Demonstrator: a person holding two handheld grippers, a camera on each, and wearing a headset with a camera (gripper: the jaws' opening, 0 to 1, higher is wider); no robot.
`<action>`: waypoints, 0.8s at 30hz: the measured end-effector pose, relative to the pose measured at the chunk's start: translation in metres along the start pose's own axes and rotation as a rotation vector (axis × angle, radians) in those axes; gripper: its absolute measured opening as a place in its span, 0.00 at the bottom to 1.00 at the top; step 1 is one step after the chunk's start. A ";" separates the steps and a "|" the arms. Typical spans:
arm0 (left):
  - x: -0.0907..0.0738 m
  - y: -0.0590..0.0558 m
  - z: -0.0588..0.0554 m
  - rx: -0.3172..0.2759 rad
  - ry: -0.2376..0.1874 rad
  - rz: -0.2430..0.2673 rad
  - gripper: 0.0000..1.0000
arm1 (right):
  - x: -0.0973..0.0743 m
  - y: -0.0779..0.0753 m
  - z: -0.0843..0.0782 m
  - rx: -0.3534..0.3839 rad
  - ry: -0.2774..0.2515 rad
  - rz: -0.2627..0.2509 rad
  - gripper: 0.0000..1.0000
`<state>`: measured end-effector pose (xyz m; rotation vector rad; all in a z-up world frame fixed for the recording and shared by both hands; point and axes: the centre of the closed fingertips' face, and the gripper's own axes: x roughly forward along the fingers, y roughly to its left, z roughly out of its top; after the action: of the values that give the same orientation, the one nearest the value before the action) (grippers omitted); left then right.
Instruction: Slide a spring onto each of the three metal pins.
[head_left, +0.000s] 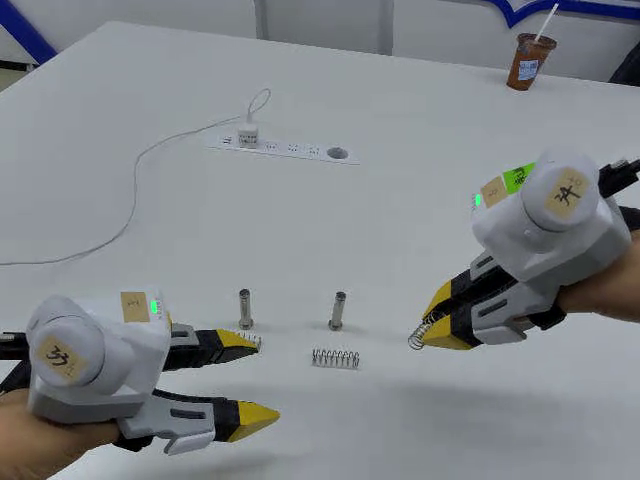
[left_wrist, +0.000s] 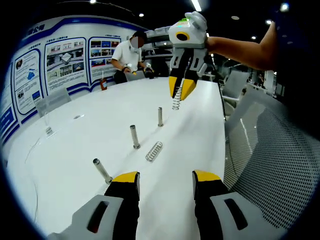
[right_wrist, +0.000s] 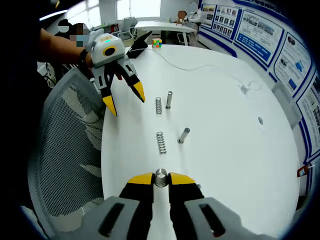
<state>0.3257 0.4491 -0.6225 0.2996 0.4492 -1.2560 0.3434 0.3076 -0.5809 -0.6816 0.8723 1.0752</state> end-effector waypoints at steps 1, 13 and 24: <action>-0.002 0.002 -0.001 -0.007 -0.004 0.010 0.44 | -0.002 -0.003 -0.001 0.003 0.002 -0.005 0.12; -0.018 0.015 -0.006 -0.071 -0.032 0.092 0.48 | -0.020 -0.026 -0.009 0.034 0.024 -0.069 0.12; -0.020 0.016 -0.006 -0.081 -0.034 0.112 0.51 | -0.013 -0.047 -0.022 0.056 0.069 -0.095 0.12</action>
<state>0.3352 0.4739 -0.6187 0.2311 0.4471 -1.1295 0.3792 0.2676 -0.5779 -0.7098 0.9171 0.9435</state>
